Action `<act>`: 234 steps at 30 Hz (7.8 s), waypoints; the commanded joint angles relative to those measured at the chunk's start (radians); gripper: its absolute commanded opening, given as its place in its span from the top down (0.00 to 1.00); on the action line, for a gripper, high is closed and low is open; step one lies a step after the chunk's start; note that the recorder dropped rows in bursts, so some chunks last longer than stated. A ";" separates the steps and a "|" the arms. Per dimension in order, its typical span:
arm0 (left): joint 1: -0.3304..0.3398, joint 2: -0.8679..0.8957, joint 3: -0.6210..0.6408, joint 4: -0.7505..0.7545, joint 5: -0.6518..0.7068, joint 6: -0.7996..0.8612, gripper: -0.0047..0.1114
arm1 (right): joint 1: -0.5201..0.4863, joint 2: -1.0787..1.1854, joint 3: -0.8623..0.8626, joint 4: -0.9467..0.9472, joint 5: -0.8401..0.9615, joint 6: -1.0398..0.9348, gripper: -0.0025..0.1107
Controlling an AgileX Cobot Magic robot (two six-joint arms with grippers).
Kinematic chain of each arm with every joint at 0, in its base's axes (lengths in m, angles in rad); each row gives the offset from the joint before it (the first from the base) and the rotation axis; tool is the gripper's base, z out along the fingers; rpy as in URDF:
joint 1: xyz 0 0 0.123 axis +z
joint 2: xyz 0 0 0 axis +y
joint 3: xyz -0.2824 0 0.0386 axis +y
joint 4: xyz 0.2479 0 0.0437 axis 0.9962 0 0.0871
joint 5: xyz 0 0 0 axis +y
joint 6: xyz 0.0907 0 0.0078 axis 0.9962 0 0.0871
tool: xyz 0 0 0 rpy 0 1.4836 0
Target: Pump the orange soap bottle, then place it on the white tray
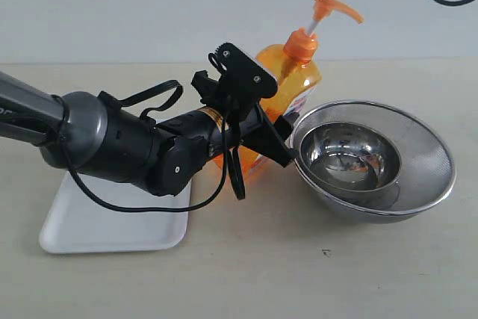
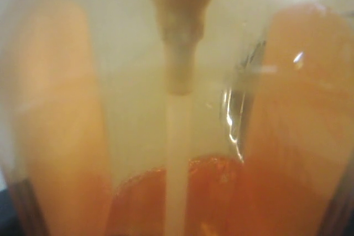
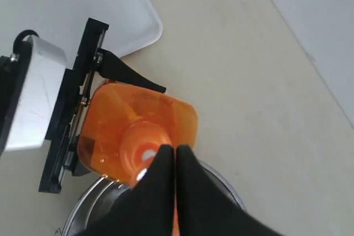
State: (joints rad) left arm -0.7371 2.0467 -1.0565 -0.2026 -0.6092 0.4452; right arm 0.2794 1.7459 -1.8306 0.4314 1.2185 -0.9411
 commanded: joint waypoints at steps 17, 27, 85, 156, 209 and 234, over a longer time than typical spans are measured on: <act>-0.004 -0.012 -0.014 0.012 -0.094 -0.004 0.92 | -0.001 0.008 0.113 -0.022 0.003 0.038 0.98; -0.004 -0.012 -0.014 0.012 -0.096 -0.004 0.92 | -0.001 0.006 0.113 -0.020 0.003 0.042 0.98; -0.004 -0.012 -0.014 0.012 -0.099 -0.004 0.92 | -0.001 0.007 0.180 0.005 0.003 0.029 0.98; -0.004 -0.012 -0.014 0.012 -0.102 -0.004 0.92 | -0.001 0.011 0.272 0.035 0.003 0.012 0.98; -0.004 -0.012 -0.014 0.021 -0.102 -0.004 0.92 | -0.001 -0.012 0.134 0.042 0.003 -0.003 0.98; -0.004 -0.012 -0.014 0.020 -0.119 -0.004 0.92 | -0.001 -0.052 -0.172 -0.032 -0.069 0.040 0.98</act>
State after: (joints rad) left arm -0.7331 2.0506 -1.0565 -0.1952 -0.6326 0.4478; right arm 0.2792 1.7089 -1.9825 0.4214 1.1823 -0.9138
